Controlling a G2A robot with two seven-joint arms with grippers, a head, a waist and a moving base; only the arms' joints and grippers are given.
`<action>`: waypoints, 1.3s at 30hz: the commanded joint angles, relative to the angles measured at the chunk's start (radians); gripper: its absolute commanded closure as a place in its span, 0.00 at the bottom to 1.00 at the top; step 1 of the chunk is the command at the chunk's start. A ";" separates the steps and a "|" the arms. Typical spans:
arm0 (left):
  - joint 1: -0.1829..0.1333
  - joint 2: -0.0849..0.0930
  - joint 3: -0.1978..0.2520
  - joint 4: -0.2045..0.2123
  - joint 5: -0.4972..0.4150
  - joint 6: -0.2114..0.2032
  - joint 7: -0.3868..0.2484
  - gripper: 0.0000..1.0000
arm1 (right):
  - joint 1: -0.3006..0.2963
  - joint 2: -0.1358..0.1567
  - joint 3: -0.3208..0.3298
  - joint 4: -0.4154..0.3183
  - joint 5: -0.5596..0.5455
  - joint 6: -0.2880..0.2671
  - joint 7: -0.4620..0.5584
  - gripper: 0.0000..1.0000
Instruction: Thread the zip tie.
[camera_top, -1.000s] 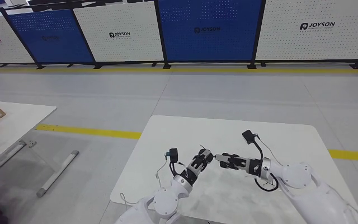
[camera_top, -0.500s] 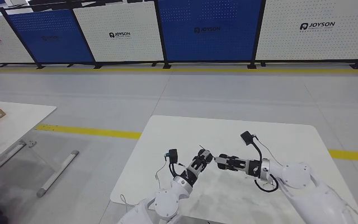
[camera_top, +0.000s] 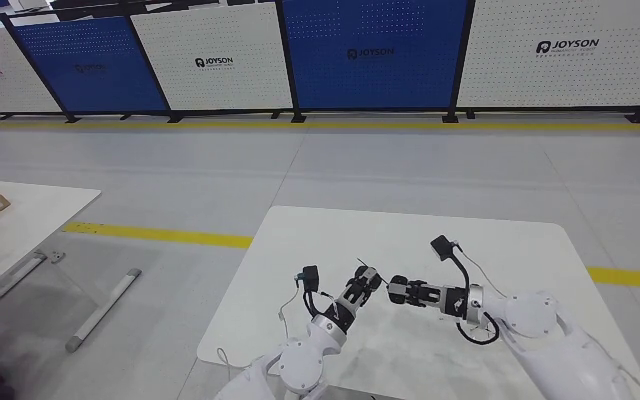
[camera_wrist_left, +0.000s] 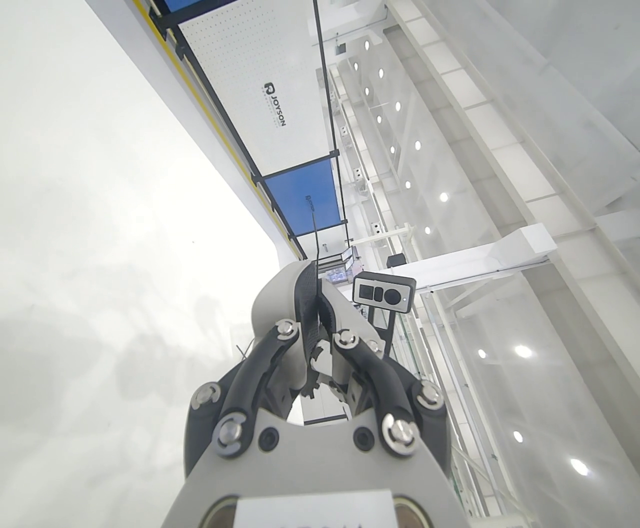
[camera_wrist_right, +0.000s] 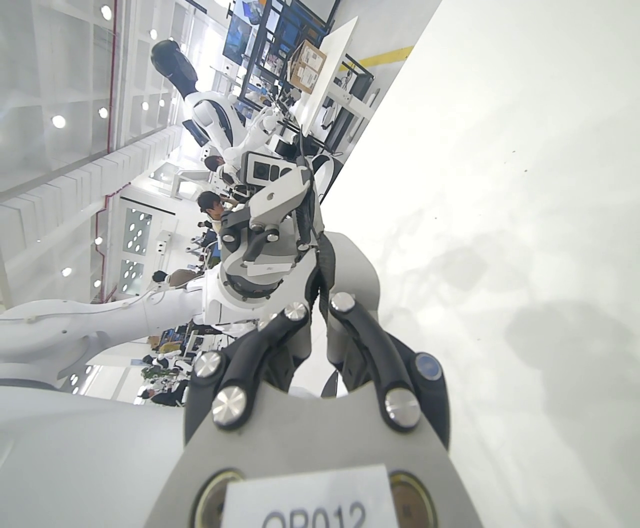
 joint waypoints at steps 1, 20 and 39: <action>-0.001 -0.003 -0.001 0.002 0.006 0.005 0.001 1.00 | -0.002 -0.001 0.004 0.000 -0.001 0.001 0.005 1.00; -0.006 -0.023 0.004 0.016 0.080 0.035 0.050 0.00 | -0.015 0.005 0.065 0.009 0.053 0.002 0.108 1.00; 0.043 0.007 -0.151 0.069 -0.121 -0.148 -0.336 0.00 | 0.031 0.002 0.073 0.065 0.104 -0.064 0.326 1.00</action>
